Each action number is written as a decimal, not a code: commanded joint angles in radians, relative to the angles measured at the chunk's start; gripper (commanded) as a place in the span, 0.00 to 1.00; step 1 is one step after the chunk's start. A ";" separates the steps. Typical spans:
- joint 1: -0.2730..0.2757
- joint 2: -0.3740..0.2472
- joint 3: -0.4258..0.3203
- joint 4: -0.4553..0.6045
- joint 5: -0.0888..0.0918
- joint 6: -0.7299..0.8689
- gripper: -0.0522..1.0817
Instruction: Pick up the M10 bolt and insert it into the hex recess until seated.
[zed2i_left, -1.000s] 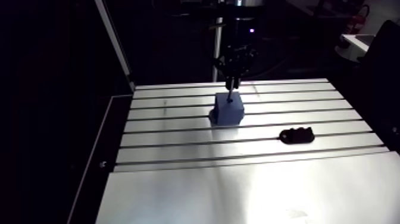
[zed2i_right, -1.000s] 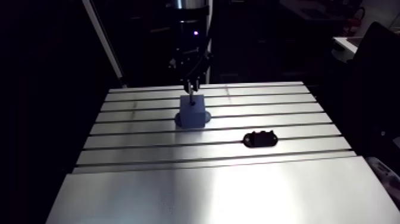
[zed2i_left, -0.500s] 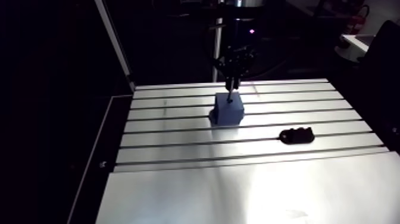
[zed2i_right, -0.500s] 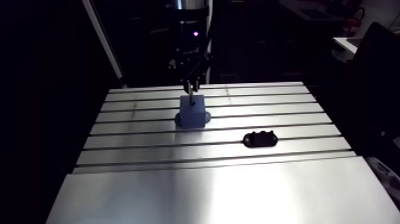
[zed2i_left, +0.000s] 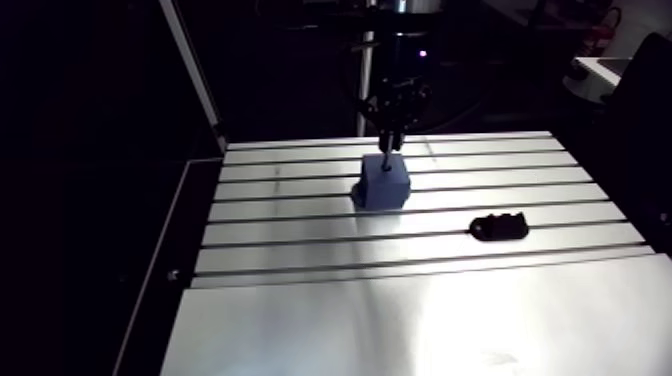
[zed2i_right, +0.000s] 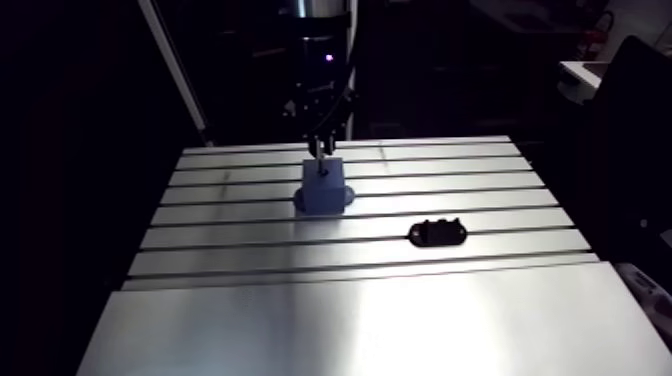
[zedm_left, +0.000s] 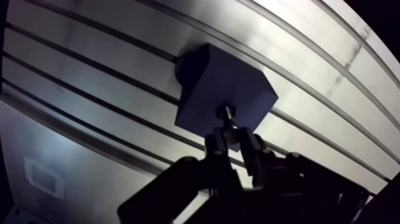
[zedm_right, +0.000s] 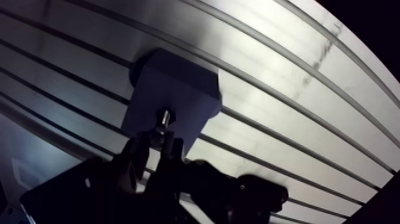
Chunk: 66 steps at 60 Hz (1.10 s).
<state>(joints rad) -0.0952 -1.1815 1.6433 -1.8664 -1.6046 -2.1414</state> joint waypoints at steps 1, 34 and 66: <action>0.000 0.003 0.000 0.000 -0.001 0.000 0.96; -0.004 0.004 0.005 -0.001 -0.001 -0.004 0.96; -0.004 0.004 0.015 -0.003 0.001 -0.001 0.96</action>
<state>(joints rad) -0.0996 -1.1776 1.6540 -1.8695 -1.6041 -2.1435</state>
